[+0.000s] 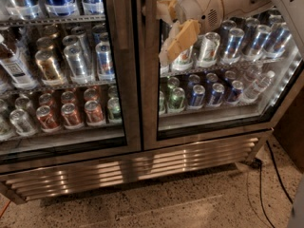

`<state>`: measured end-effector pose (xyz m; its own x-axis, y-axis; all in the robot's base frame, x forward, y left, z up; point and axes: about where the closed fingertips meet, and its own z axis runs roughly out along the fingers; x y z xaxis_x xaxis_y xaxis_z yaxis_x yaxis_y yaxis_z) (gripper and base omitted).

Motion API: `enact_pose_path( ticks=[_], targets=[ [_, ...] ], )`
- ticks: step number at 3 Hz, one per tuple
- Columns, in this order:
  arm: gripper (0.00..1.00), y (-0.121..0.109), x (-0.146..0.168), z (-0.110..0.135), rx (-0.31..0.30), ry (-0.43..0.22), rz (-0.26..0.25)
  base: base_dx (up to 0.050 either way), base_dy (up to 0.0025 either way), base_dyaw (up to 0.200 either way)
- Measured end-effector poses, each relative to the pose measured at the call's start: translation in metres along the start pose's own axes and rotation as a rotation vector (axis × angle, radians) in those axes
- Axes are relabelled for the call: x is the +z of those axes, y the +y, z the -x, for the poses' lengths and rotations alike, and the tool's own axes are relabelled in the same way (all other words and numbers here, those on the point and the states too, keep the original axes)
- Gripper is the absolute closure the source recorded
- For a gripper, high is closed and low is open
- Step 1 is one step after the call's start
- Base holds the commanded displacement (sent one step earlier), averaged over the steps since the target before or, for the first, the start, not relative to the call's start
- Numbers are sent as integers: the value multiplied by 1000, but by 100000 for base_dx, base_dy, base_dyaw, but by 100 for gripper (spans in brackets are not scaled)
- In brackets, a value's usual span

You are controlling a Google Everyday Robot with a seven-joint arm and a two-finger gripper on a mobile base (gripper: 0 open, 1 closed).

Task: Open right fridge door

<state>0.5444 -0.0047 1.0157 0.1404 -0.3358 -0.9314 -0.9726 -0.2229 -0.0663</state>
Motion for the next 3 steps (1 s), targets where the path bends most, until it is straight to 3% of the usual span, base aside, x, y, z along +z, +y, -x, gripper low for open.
enact_pose_path(
  ticks=[3],
  targets=[
    [0, 1, 0, -4, 15, -17, 40, 0, 0, 0]
  ],
)
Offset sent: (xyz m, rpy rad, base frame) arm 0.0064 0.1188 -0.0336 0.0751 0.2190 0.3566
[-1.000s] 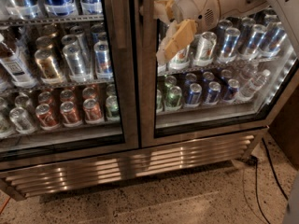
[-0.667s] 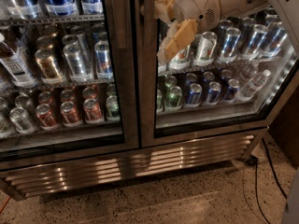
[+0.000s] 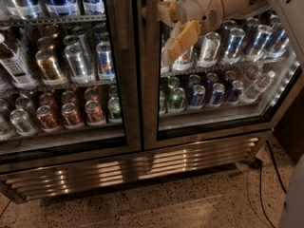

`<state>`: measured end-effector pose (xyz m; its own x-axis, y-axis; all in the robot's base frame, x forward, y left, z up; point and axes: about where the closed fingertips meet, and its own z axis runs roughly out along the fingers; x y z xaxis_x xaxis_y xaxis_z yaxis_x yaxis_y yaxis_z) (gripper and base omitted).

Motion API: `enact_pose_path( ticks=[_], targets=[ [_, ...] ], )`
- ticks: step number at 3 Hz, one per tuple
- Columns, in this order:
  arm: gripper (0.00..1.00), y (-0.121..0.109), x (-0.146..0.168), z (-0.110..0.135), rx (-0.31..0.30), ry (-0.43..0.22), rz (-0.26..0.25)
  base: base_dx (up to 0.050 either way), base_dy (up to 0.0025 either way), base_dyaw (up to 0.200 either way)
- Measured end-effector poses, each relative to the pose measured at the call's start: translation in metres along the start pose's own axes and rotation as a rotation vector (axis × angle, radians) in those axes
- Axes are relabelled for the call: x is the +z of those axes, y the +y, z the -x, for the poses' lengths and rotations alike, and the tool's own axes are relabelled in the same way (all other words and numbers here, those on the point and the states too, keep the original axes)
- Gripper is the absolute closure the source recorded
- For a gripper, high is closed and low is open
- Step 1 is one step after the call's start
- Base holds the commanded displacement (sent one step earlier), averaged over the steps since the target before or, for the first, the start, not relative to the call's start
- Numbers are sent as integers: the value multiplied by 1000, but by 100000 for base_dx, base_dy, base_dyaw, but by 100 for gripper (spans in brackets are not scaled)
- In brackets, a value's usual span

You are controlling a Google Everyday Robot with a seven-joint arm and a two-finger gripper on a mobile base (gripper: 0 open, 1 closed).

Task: Open right fridge door

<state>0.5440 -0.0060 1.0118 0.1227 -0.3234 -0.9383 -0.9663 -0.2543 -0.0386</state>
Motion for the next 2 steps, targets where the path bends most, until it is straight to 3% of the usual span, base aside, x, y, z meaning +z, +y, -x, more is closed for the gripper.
enact_pose_path(
  ticks=[2],
  targets=[
    [42, 0, -1, 0, 1, 0, 1, 0, 0, 0]
  ],
)
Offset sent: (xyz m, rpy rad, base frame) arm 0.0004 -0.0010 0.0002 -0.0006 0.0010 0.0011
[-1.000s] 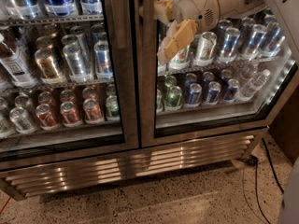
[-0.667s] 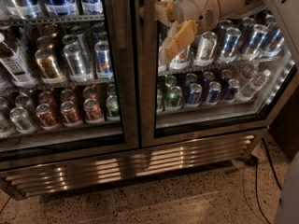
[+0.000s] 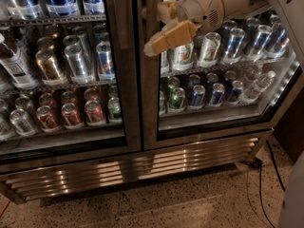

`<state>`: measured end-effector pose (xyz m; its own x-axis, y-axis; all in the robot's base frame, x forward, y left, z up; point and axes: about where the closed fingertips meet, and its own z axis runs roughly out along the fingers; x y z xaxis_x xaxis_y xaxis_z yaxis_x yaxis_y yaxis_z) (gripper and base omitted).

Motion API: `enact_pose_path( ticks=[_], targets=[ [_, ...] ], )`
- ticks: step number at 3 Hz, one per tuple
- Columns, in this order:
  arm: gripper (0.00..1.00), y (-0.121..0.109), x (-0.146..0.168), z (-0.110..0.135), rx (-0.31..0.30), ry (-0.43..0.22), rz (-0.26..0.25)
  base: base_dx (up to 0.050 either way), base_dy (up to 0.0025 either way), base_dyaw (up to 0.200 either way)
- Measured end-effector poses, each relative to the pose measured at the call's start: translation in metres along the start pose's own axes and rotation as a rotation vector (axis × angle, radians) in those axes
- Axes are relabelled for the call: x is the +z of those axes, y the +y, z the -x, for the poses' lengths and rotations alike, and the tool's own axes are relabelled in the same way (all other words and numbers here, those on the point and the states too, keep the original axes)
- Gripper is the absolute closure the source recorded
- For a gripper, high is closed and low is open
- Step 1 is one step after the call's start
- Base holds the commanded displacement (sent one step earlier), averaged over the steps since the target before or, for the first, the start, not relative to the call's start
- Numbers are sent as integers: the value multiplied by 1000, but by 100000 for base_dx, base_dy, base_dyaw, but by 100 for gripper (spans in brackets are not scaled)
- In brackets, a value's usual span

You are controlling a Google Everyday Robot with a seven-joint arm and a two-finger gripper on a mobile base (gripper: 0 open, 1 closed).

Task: Open right fridge door

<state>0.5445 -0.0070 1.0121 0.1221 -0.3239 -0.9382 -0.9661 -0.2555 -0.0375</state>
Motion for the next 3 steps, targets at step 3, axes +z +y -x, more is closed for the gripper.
enact_pose_path(
  ticks=[3],
  targets=[
    [100, 0, 0, 0, 0, 0, 0, 0, 0, 0]
  ],
)
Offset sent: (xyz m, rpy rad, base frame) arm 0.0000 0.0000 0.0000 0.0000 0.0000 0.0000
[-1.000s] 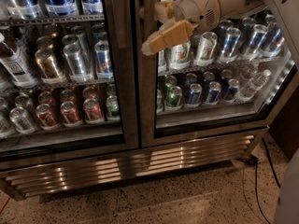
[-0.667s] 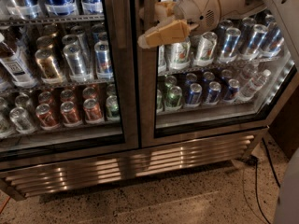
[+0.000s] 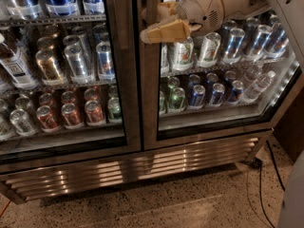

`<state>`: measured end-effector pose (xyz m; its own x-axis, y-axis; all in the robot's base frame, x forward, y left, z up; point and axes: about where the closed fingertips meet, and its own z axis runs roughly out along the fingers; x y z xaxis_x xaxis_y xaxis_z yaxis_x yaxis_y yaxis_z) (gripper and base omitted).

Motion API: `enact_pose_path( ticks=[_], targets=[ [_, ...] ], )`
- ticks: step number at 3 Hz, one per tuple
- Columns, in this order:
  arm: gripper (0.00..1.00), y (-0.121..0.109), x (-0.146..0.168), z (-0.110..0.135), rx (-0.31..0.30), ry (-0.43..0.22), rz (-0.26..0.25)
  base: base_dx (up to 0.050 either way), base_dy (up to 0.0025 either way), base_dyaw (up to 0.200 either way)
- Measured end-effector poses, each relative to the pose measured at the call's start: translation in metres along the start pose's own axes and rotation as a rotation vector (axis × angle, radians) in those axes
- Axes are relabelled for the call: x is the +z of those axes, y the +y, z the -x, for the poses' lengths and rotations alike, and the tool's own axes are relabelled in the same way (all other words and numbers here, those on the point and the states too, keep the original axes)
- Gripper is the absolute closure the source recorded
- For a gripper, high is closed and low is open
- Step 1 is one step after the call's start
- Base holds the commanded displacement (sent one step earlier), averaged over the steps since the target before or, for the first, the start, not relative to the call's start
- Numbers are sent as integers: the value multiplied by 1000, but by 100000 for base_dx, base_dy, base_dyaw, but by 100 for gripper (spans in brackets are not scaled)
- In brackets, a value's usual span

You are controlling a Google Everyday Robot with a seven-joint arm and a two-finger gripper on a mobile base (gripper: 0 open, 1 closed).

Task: Open right fridge door

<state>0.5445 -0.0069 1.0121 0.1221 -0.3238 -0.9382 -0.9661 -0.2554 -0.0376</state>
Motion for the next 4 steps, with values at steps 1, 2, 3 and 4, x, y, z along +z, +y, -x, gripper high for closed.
enact_pose_path(
  ticks=[1, 2, 3, 4],
  targets=[
    [100, 0, 0, 0, 0, 0, 0, 0, 0, 0],
    [100, -6, -3, -1, 0, 0, 0, 0, 0, 0],
    [100, -12, -7, -2, 0, 0, 0, 0, 0, 0],
    [100, -19, -10, -3, 0, 0, 0, 0, 0, 0]
  ],
)
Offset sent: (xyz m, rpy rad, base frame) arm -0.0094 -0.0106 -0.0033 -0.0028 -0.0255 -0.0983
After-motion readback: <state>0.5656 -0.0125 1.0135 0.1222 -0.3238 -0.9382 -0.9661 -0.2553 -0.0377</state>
